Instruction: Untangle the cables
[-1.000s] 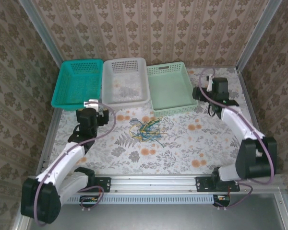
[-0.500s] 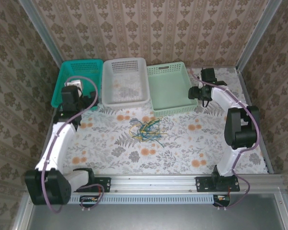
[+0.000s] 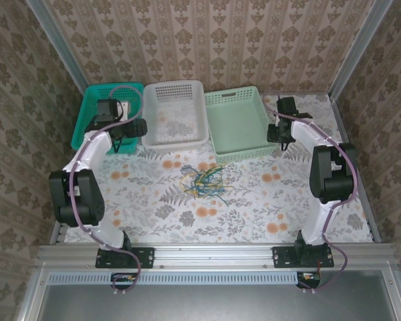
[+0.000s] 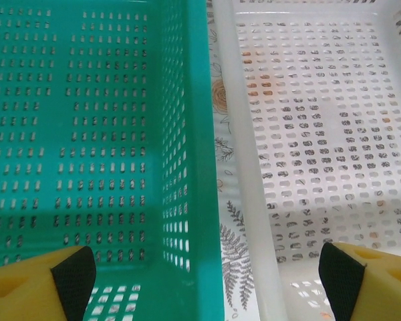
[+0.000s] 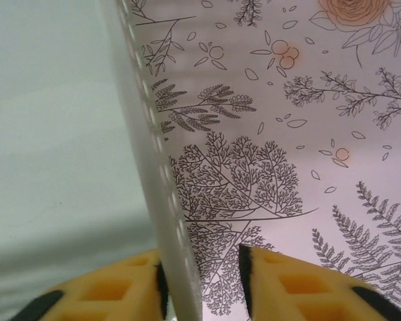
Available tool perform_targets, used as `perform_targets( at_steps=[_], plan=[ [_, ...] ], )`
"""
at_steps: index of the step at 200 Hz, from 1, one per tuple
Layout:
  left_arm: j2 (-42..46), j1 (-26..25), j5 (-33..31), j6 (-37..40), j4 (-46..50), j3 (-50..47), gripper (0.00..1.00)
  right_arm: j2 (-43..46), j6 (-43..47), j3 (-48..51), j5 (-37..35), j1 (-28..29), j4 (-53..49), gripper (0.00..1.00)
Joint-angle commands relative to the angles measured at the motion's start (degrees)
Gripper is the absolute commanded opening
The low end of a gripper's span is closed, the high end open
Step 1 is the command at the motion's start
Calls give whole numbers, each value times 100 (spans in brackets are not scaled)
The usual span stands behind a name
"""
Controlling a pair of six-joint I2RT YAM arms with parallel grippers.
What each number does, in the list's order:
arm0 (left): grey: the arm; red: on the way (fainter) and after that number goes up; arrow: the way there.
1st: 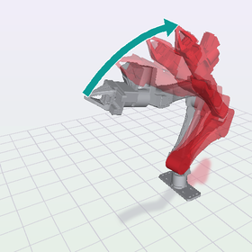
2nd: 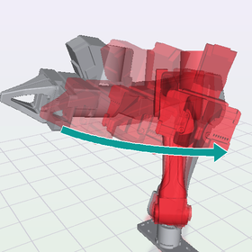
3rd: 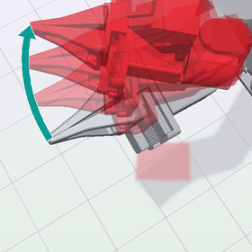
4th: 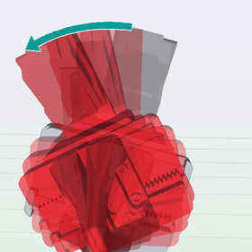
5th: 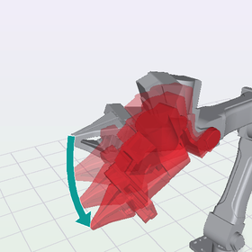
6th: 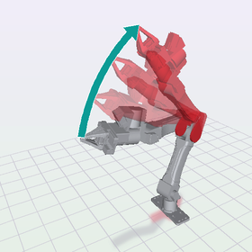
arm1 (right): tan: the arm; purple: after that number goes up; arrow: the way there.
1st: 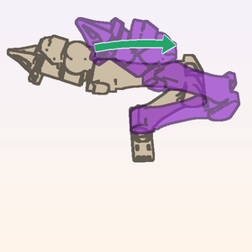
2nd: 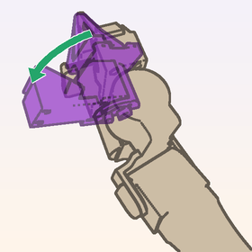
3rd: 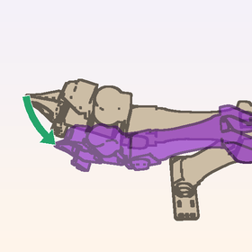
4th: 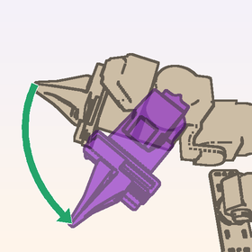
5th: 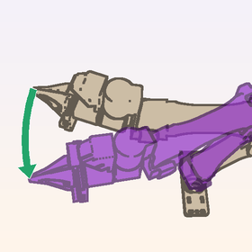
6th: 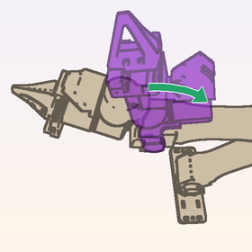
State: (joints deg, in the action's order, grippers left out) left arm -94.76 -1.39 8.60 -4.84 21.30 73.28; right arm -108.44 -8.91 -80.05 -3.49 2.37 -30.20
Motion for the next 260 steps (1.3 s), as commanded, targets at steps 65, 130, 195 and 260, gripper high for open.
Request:
perform_targets(
  at_steps=[65,130,195,260],
  plan=[
    [-1021,34,30,301,311,870,82,881,-12,1042,-627,-557,-91,18],
    [-1474,-323,60,393,283,1177,64,1333,638,1352,-969,-756,223,35],
    [-1301,-832,72,333,-45,614,36,2110,436,1512,-934,-575,133,70],
    [-1183,-1687,-47,-275,-169,378,35,3158,243,1869,-849,187,-24,72]
  ],
)
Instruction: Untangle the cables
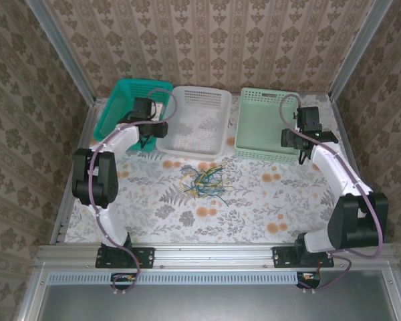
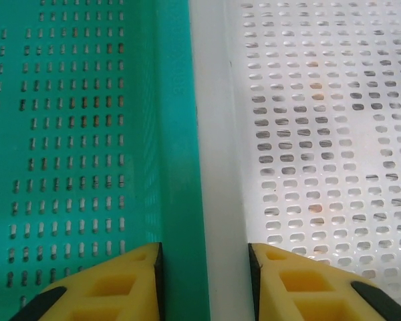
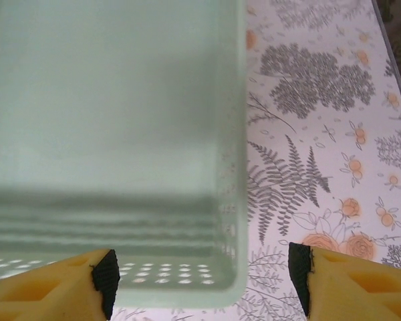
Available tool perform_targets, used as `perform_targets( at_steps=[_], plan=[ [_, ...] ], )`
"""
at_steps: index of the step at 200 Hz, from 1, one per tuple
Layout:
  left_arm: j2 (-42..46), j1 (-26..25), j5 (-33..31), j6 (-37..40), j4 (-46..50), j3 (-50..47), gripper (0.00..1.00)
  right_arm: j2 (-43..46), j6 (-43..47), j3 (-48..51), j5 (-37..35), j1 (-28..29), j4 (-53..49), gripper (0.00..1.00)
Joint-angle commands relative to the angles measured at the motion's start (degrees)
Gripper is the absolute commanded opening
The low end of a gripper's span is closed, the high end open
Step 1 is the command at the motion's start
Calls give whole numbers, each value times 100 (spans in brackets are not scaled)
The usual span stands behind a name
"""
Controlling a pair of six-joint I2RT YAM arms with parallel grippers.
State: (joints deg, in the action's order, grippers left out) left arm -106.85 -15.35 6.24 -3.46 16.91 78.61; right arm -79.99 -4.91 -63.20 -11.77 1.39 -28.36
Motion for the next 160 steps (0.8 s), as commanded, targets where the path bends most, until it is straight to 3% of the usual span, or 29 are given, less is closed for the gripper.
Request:
perform_targets(
  at_steps=[1,31,54,72,84,88,91,129,160],
  plan=[
    [25,-296,191,-438,270,-158,35,319,-163,189,-19,297,-211,72],
    [100,-429,9,-1035,89,-277,38,546,-308,202,99,627,-518,72],
    [94,-495,-156,-1259,150,-170,48,755,-499,233,291,850,-609,73],
    [78,-509,-199,-1340,179,-52,63,937,-502,331,424,1234,-630,72],
    [183,-542,-404,-1341,232,4,83,1023,-511,394,481,1600,-654,72],
    [245,-552,-478,-1332,230,5,95,1049,-505,411,516,1749,-661,72],
    [296,-560,-523,-1330,226,1,99,1069,-503,423,550,1839,-655,73],
    [1580,-684,-898,-1234,102,-471,100,1092,-824,822,913,3078,-275,73],
    [3045,-723,-942,-1297,-552,-1925,100,613,-1253,981,1029,3891,219,71]
  ],
)
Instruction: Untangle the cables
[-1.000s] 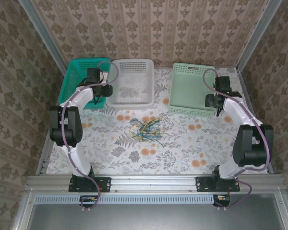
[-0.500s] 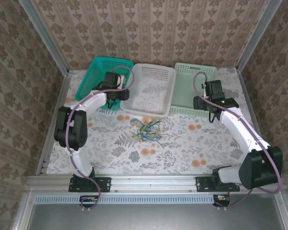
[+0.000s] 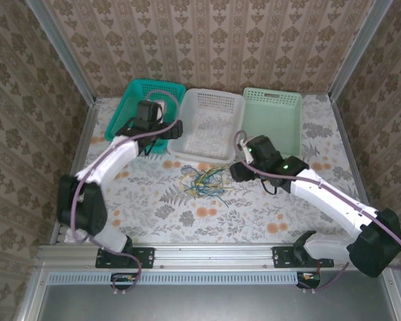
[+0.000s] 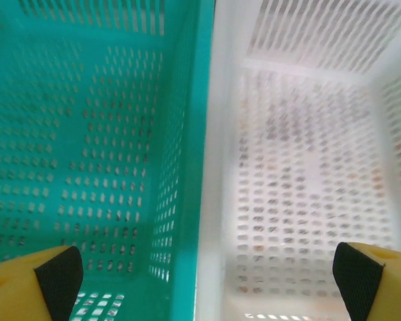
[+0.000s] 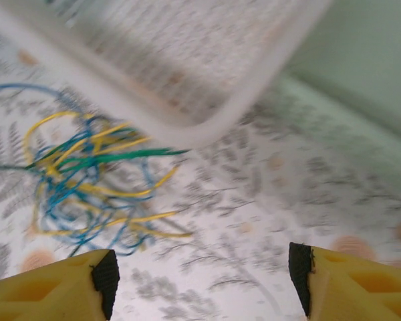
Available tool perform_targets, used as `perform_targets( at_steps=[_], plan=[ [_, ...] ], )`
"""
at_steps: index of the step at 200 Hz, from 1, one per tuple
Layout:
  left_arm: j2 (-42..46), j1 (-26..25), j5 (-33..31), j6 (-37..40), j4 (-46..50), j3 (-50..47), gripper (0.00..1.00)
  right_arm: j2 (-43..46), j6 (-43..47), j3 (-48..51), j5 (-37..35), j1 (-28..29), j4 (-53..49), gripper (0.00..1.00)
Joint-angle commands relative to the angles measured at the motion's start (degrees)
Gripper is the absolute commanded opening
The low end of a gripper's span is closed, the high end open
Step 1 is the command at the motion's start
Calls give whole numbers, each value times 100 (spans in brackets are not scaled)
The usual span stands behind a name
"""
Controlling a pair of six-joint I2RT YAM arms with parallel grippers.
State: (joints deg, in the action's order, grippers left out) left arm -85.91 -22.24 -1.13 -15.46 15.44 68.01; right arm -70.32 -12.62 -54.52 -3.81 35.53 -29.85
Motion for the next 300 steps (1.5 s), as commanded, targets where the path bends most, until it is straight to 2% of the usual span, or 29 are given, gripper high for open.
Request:
perform_targets(
  at_steps=[1,33,78,90,110,116,153,181,205,216,245,267,285,300],
  plan=[
    [1000,-34,-200,-97,-439,-919,100,-374,-488,111,250,510,380,71],
    [2174,-69,329,-93,-691,-2186,100,-1149,-413,-204,88,1216,384,71],
    [3036,-438,710,-296,-742,-3173,97,-1964,-361,-576,35,1329,40,61],
    [3101,-697,761,-269,-755,-3306,96,-2032,-394,-578,18,1351,40,55],
    [3098,-1038,633,-234,-724,-3424,92,-2060,-503,-562,-141,1352,58,32],
    [3085,-1115,606,-269,-755,-3470,92,-2043,-510,-555,-152,1353,50,28],
    [3067,-1238,748,-378,-1010,-3593,91,-1947,-494,-506,-100,1360,-241,23],
    [2829,-1403,983,-236,-1053,-3563,89,-1705,-649,-260,-27,1352,-220,27],
    [2510,-1668,1103,-144,-1130,-3531,86,-1471,-836,-119,115,1355,-127,38],
    [2392,-1750,1213,-155,-1242,-3540,84,-1395,-906,-103,76,1356,-127,42],
    [2095,-1879,1408,-134,-1315,-3500,76,-1139,-1066,21,-70,1306,-3,45],
    [1918,-1933,1370,-145,-1390,-3469,73,-1006,-1173,126,89,1237,290,49],
    [1760,-1941,1292,-214,-1542,-3445,65,-992,-1296,184,251,1221,542,52],
    [1564,-1941,1217,-237,-1553,-3358,65,-1005,-1450,285,296,1212,812,57]
  ],
)
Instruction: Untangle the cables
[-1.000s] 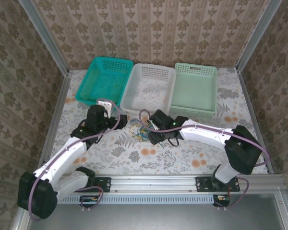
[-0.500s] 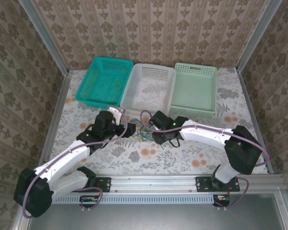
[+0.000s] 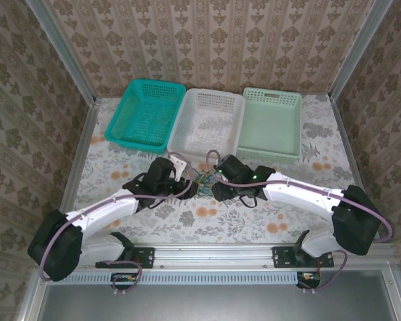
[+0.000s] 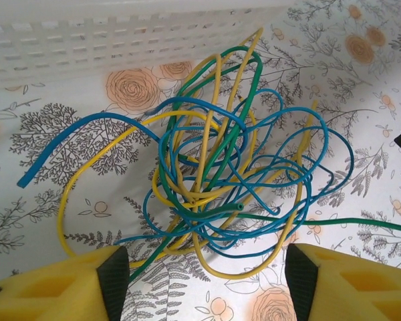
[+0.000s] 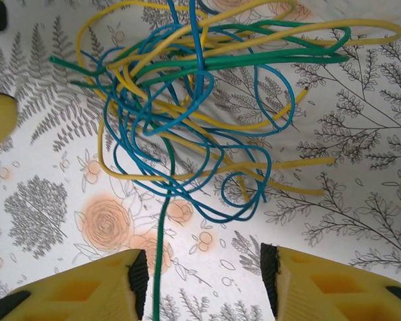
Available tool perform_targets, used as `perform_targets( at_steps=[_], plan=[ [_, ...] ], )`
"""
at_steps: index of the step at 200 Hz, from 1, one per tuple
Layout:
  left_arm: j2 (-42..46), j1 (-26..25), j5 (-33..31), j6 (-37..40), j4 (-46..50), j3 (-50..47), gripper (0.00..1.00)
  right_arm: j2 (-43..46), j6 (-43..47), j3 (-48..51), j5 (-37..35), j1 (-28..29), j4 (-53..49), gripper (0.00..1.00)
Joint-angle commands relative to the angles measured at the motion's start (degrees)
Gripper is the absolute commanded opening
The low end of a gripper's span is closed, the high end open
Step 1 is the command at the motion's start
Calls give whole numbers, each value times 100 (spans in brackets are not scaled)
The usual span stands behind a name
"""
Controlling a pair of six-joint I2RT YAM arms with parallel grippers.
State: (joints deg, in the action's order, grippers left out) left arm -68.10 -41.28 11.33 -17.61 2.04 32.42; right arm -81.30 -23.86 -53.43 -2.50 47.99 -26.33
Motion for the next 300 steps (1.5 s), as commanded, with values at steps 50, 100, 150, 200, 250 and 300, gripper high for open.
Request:
perform_targets(
  at_steps=[50,100,150,200,250,300],
  plan=[
    [-925,-38,-199,38,-466,515,53,-107,-824,438,313,-218,1283,60],
    [-1302,14,-241,-23,-628,644,24,-1109,-849,76,528,-212,1397,58],
    [-1066,111,-332,-71,-666,447,0,-1406,-806,115,364,-347,1145,25],
    [-325,414,-271,66,-286,507,0,-1069,-705,377,-158,-574,642,0],
    [566,816,-43,43,91,526,0,-237,-753,948,-481,-931,503,0],
    [1052,993,98,65,542,698,0,-49,-839,1133,-721,-1046,399,0]
  ],
)
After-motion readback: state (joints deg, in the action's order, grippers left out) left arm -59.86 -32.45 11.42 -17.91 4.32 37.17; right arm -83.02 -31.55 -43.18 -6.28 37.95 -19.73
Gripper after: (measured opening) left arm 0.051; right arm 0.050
